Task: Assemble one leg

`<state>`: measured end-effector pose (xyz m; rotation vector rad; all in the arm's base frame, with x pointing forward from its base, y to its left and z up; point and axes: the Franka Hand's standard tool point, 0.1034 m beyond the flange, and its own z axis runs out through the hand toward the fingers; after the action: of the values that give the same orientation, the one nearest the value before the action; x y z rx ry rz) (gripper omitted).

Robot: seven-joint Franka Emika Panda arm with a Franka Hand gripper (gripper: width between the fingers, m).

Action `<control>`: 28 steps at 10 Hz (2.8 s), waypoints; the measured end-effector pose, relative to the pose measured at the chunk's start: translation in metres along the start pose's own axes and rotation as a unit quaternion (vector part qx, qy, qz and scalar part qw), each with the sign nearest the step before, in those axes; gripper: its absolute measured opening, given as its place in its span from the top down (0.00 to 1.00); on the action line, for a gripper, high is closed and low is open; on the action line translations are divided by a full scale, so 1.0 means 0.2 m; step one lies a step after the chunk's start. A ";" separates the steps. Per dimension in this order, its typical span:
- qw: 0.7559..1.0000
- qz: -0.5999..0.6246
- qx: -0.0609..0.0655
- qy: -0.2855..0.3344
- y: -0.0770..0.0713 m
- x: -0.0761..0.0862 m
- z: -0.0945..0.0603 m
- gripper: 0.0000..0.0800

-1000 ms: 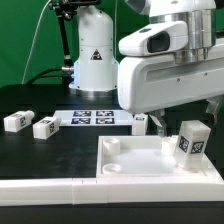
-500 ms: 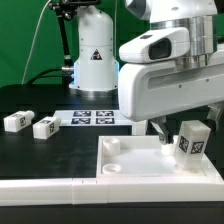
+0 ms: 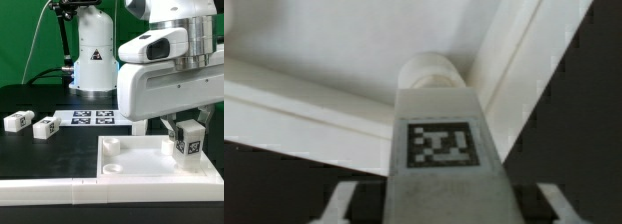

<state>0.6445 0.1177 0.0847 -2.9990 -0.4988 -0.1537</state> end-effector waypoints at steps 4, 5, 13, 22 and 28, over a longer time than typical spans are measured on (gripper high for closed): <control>0.987 0.161 -0.004 0.022 0.00 -0.01 0.00 0.64; 0.978 0.207 -0.005 0.026 0.01 -0.01 0.00 0.64; 0.814 0.580 -0.005 0.024 0.05 -0.03 0.00 0.63; 0.564 0.826 0.008 0.004 -0.02 -0.05 0.01 0.63; 0.719 0.695 0.010 0.006 -0.01 -0.05 0.00 0.20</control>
Offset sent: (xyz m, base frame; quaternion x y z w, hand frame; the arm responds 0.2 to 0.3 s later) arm -0.0294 0.0052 -0.0144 -0.0122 0.0203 0.3478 0.9373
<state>0.6352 0.1167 0.0833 -2.4530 1.6917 -0.0202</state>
